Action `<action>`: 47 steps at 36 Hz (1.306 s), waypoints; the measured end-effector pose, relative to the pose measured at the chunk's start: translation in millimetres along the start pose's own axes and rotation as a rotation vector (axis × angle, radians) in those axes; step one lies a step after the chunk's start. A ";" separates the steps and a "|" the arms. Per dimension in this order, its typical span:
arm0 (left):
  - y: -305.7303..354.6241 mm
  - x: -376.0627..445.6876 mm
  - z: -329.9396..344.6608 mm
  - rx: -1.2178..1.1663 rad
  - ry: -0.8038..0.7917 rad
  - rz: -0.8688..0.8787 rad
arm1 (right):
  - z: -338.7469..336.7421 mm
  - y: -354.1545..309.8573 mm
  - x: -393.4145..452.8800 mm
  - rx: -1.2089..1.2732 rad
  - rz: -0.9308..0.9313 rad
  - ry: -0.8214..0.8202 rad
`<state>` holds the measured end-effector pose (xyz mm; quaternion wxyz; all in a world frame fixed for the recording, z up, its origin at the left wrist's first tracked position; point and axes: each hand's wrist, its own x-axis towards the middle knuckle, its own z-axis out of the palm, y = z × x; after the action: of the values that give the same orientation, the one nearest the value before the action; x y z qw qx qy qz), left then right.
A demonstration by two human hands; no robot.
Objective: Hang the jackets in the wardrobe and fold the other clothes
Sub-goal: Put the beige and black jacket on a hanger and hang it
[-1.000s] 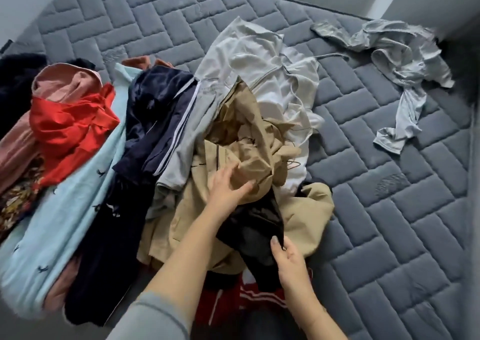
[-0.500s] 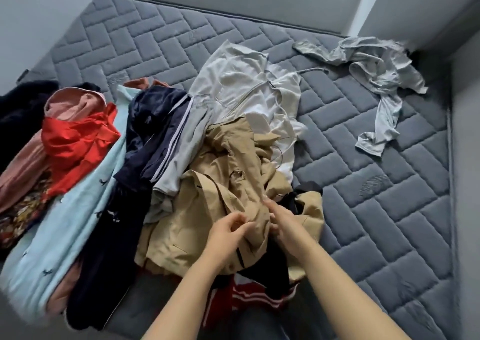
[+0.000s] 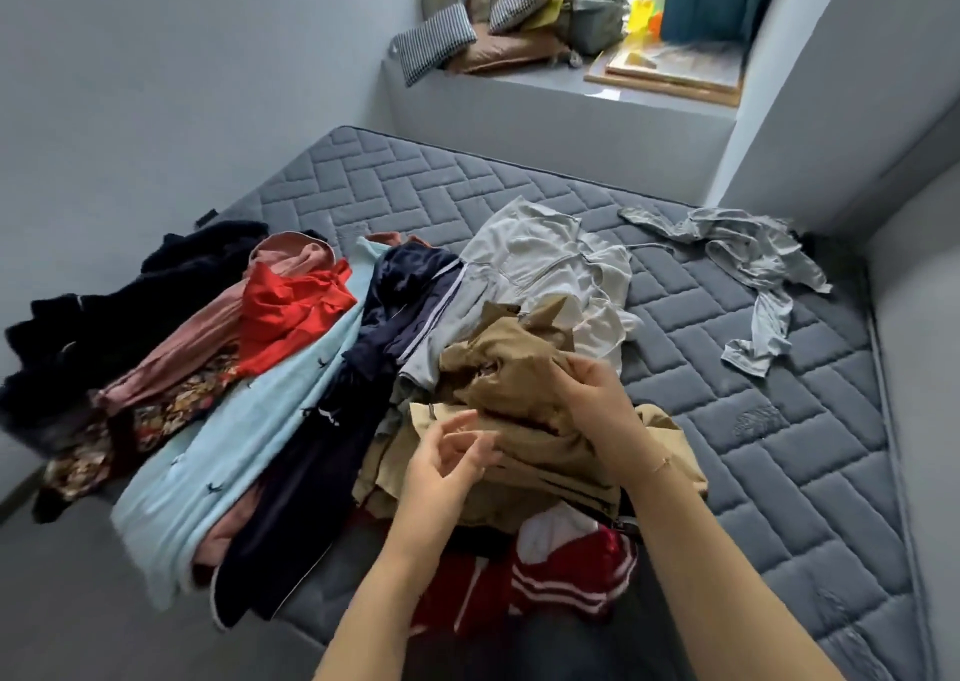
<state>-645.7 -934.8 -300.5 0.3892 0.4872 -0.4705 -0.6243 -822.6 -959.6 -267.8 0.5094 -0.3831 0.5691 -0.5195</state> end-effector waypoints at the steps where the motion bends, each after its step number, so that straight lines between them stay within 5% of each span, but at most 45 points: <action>1: 6.2 -12.3 -10.9 0.006 0.033 0.040 | 8.8 -10.5 -15.2 -0.033 -0.045 -0.024; 11: 63.2 -91.0 -75.6 0.239 0.006 0.215 | 68.3 -109.5 -125.2 0.105 -0.319 -0.245; 18: 82.1 -119.9 -97.4 0.531 -0.116 0.315 | 99.9 -140.1 -162.5 0.435 -0.165 -0.466; 26: 72.5 -156.8 -113.0 0.112 -0.085 0.267 | 125.1 -143.3 -165.8 0.570 0.025 -0.424; 29: 74.0 -171.7 -128.0 0.027 0.046 0.263 | 128.6 -140.1 -155.8 0.453 0.054 -0.368; 35: 86.2 -197.8 -159.2 0.231 0.532 0.350 | 149.8 -124.9 -130.1 -0.324 -0.485 -0.177; 41: 102.1 -238.3 -165.8 0.448 0.847 0.355 | 184.7 -100.2 -150.2 -0.529 -0.708 -0.717; 43: 107.4 -253.3 -165.8 0.545 0.957 0.345 | 205.1 -90.4 -155.2 -0.563 -0.897 -0.738; 47: 108.7 -296.7 -169.6 0.611 1.059 0.328 | 251.3 -71.5 -171.2 -0.364 -0.903 -0.797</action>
<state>-411.4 -717.6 -137.6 0.5033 0.7407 -0.4397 -0.0684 -551.5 -856.8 -151.8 0.3393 -0.8305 0.1969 -0.3954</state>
